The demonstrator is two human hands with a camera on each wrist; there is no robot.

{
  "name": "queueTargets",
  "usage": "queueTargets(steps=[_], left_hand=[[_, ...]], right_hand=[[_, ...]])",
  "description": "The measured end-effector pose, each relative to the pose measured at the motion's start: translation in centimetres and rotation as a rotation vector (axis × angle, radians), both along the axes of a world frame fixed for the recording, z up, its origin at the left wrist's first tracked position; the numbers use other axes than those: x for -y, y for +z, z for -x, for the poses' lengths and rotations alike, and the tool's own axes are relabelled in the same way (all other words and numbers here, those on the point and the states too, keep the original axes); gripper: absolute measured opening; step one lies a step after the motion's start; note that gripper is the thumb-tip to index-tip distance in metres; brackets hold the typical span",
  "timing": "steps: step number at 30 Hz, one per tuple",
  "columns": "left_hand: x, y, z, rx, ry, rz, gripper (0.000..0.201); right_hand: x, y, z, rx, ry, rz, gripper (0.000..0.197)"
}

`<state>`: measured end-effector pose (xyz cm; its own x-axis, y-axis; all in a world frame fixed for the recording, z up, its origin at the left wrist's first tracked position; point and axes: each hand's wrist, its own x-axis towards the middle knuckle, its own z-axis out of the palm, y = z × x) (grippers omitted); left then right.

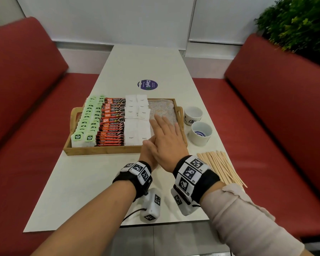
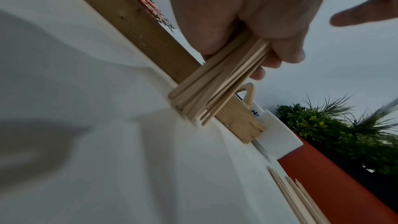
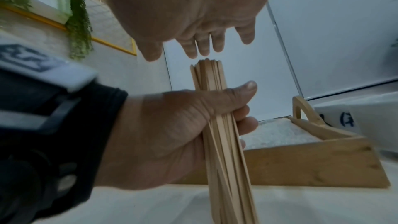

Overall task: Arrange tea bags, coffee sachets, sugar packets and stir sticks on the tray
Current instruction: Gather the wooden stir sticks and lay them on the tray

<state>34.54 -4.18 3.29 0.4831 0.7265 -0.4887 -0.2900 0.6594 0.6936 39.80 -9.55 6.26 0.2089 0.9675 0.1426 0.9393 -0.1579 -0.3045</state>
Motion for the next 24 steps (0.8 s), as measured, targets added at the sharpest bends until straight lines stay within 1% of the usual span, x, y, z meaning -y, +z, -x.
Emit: queueTargets(steps=[1, 2, 4, 5, 6, 7, 8, 9, 10, 11, 12, 13, 14, 15, 17, 19, 21, 24], left_hand=[[0.1, -0.1, 0.1, -0.027, 0.033, 0.002, 0.047], [0.0, -0.1, 0.4, -0.003, 0.003, -0.041, 0.046], [0.5, -0.8, 0.2, -0.029, -0.027, -0.108, 0.045], [0.4, -0.8, 0.3, 0.008, -0.024, -0.083, 0.041], [0.5, -0.9, 0.4, 0.017, -0.028, -0.099, 0.032], [0.4, -0.7, 0.4, -0.041, -0.032, -0.183, 0.025], [0.1, -0.6, 0.4, -0.250, -0.085, -0.381, 0.026], [-0.6, -1.0, 0.3, -0.258, -0.079, -0.369, 0.024], [-1.1, -0.9, 0.5, -0.258, -0.119, -0.370, 0.021], [-1.4, -0.8, 0.7, -0.260, -0.127, -0.353, 0.017], [-2.0, -0.7, 1.1, -0.269, -0.134, -0.372, 0.015], [-2.1, -0.2, 1.2, -0.236, -0.122, -0.366, 0.012], [-2.3, 0.4, 1.6, -0.194, -0.124, -0.398, 0.011], [-2.7, 0.9, 1.8, -0.165, -0.124, -0.400, 0.010], [-3.5, 1.8, 2.2, -0.069, -0.185, -0.334, 0.014], [-4.0, 2.4, 2.6, -0.010, -0.244, -0.233, 0.023], [-4.3, 2.7, 3.0, 0.004, -0.273, -0.196, 0.025], [-4.8, 3.3, 3.0, -0.046, -0.314, -0.216, 0.018]], right_hand=[[0.0, 0.0, -0.1, -0.008, 0.000, 0.018, 0.065], [-0.1, -0.2, -0.1, -0.018, 0.008, 0.073, 0.066], [0.2, -0.7, -0.2, -0.104, 0.039, 0.153, 0.067], [0.3, -0.8, -0.3, -0.154, 0.045, 0.158, 0.067], [0.4, -0.8, -0.3, -0.200, 0.040, 0.124, 0.066], [0.4, -0.7, -0.4, -0.251, 0.016, 0.055, 0.064], [0.5, -0.6, -0.4, -0.310, -0.033, -0.036, 0.062], [0.4, -0.5, -0.5, -0.375, -0.108, -0.118, 0.060], [0.5, -0.4, -0.5, -0.434, -0.198, -0.176, 0.059], [0.4, -0.5, -0.5, -0.489, -0.286, -0.199, 0.060], [0.4, -0.5, -0.3, -0.533, -0.363, -0.182, 0.063], [0.4, -0.6, -0.1, -0.573, -0.416, -0.125, 0.065], [0.3, -0.8, 0.3, -0.613, -0.439, -0.039, 0.066], [0.2, -1.0, 0.7, -0.661, -0.437, 0.052, 0.063], [-0.1, -1.3, 1.6, -0.719, -0.395, 0.179, 0.052], [-0.7, -1.6, 2.2, -0.684, -0.371, 0.176, 0.037], [-1.1, -1.3, 2.8, -0.655, -0.392, 0.120, 0.021], [-1.7, -0.6, 3.6, -0.660, -0.409, 0.088, 0.014]])
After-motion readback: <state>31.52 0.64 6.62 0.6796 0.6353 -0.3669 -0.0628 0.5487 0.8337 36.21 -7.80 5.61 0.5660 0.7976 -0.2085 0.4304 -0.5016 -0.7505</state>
